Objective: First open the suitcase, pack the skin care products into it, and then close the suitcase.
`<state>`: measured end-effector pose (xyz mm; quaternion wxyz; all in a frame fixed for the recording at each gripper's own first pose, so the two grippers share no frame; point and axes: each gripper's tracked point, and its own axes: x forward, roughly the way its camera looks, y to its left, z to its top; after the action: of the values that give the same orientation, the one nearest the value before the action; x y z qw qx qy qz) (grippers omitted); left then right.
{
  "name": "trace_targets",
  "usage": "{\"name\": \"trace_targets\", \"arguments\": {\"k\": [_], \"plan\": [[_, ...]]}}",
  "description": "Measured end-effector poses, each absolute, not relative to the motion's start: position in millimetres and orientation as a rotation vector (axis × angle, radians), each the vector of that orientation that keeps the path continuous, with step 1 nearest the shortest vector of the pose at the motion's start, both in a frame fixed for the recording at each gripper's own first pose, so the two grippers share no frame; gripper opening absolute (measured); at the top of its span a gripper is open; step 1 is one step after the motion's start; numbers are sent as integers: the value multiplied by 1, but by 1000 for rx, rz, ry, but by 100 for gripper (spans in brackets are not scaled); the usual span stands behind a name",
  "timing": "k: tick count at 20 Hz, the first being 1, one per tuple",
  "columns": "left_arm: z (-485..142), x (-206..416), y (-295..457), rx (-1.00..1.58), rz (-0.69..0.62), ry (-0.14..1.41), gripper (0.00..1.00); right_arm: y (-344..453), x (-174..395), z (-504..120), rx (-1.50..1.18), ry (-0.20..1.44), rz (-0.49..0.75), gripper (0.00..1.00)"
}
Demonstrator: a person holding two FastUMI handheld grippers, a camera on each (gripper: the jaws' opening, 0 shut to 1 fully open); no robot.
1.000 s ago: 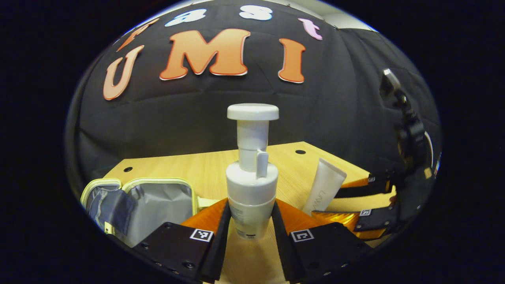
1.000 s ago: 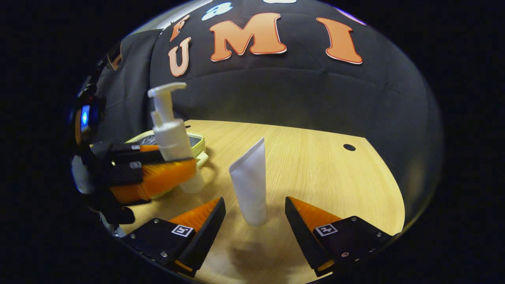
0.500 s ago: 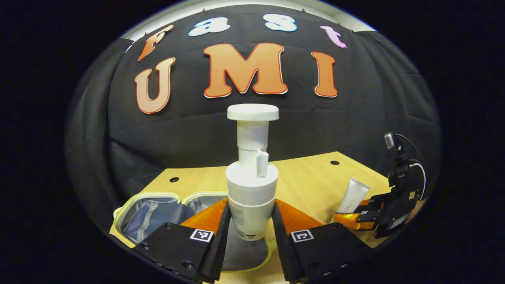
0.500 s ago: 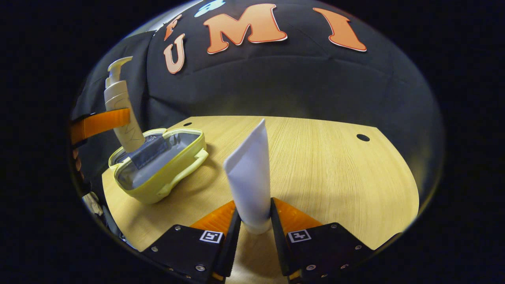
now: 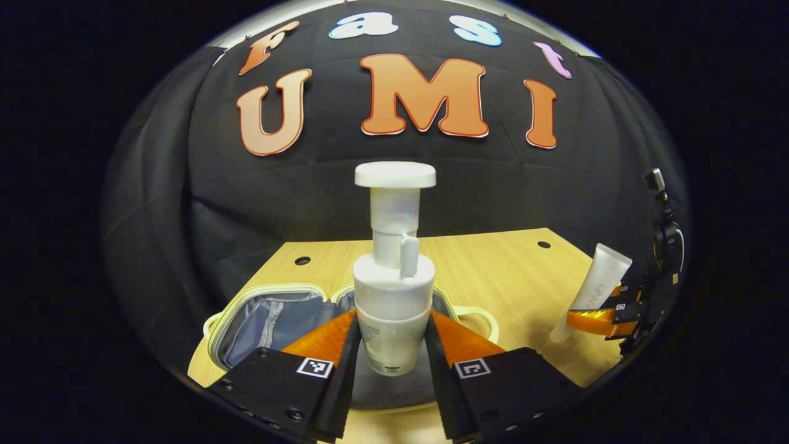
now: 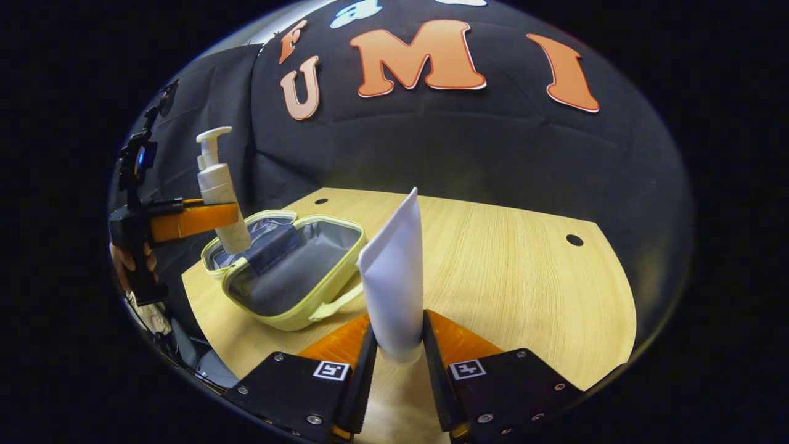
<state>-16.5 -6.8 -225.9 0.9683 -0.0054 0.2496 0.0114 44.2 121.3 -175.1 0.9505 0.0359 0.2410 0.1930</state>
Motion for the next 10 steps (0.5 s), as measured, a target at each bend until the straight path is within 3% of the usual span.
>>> {"name": "trace_targets", "arguments": {"k": [10], "plan": [[-263, -40, 0, -66, -92, 726, 57, 194, 36, -147, 77, 501, 414, 45]]}}
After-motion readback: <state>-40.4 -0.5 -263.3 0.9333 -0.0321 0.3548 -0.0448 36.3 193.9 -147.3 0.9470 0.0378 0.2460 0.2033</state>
